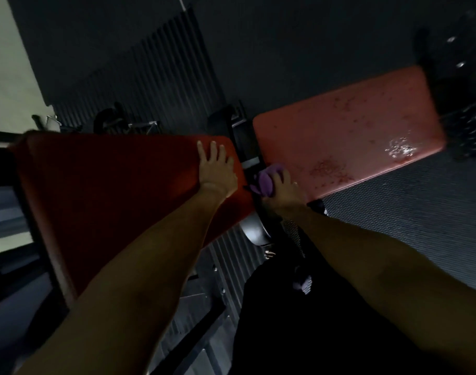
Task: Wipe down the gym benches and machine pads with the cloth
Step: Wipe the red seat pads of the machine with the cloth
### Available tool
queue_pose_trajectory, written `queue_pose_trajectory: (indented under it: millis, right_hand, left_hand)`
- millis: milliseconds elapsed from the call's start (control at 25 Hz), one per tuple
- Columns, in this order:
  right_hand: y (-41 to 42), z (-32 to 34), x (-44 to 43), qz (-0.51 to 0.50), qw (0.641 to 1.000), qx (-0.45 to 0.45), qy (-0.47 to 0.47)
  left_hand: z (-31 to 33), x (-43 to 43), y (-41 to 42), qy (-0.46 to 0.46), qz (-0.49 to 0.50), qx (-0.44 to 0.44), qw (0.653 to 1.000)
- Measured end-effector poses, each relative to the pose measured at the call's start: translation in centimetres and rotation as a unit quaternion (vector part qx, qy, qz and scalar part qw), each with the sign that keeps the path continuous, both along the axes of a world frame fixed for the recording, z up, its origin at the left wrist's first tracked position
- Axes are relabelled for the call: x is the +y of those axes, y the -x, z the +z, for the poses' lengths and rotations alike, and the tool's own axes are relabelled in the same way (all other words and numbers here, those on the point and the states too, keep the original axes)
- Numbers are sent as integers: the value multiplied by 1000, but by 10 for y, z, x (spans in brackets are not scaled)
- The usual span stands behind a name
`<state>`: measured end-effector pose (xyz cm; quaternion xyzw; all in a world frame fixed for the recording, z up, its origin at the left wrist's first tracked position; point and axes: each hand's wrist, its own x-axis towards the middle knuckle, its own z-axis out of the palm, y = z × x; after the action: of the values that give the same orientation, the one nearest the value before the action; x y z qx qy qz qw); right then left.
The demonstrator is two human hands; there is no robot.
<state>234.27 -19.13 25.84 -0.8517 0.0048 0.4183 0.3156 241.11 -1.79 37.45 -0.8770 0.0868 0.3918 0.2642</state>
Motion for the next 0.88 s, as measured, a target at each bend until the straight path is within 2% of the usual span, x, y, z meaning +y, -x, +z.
queue_pose_trajectory:
  millis: [120,320,440,520,680,840,880]
  right_hand:
    - [-4,9,-29,90,994,-29,49]
    - [1,-6,-77,146,980,-74,110]
    - [6,-31,-103,187,968,-129,109]
    - [7,-53,-114,222,956,-164,102]
    - [14,-93,-109,270,940,-197,75]
    - [10,-131,-83,323,907,-268,23]
    - [6,-140,-71,360,886,-292,-6]
  left_hand:
    - [-19,-34,39,74,73,-11,995]
    - [-79,-88,104,201,180,-22,963]
    - [-115,-116,144,269,297,-69,914]
    - [-143,-125,164,270,372,-117,881]
    - [-197,-132,187,277,533,-161,783]
    - [-230,-142,193,287,590,-243,715]
    - [-238,-145,192,285,598,-256,704]
